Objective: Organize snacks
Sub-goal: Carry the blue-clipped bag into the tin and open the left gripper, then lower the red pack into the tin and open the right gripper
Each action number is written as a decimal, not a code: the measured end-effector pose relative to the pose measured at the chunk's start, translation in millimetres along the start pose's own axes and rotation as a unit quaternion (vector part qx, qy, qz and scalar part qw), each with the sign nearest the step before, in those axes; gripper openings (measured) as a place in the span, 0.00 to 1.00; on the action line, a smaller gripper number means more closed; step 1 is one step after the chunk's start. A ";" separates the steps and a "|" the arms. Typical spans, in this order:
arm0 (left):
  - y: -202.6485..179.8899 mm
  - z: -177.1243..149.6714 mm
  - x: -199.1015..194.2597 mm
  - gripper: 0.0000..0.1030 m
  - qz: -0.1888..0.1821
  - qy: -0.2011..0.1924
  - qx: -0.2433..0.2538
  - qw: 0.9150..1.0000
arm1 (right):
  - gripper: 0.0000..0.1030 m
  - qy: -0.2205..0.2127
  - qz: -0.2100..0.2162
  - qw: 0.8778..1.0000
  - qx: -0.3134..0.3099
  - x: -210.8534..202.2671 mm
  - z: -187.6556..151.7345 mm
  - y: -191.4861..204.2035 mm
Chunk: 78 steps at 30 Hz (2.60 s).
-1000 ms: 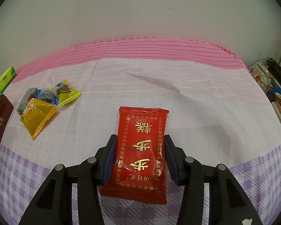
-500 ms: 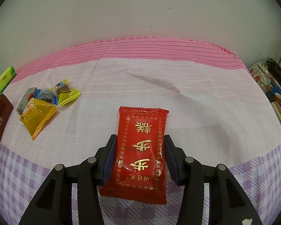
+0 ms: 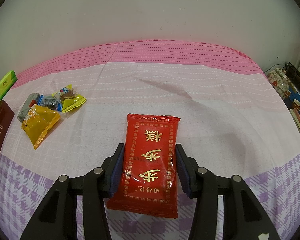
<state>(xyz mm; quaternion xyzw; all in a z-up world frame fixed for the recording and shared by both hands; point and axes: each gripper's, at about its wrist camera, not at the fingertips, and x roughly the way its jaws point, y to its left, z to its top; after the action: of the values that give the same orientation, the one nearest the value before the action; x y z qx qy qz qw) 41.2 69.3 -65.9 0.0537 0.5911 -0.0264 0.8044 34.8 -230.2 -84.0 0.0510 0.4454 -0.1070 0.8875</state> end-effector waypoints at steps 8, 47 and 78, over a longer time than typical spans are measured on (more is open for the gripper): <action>4.8 -3.0 -2.9 0.29 -0.012 0.005 -0.004 1.000 | 0.45 0.000 -0.001 1.000 0.000 0.2 -0.7 0.5; 112.5 -28.8 -58.3 0.68 0.082 -0.157 -0.111 0.978 | 0.40 0.002 -0.007 1.000 -0.013 -43.9 26.3 33.1; 176.4 -39.3 -52.8 0.68 0.120 -0.125 -0.213 0.962 | 0.40 0.036 0.183 0.968 -0.168 -69.7 10.2 314.2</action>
<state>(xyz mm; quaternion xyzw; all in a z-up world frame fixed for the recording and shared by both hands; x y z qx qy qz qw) 6.8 248.0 -17.4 -0.0518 0.4670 0.1904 0.8620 76.3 83.3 -23.5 -0.0147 0.4715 0.1356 0.8712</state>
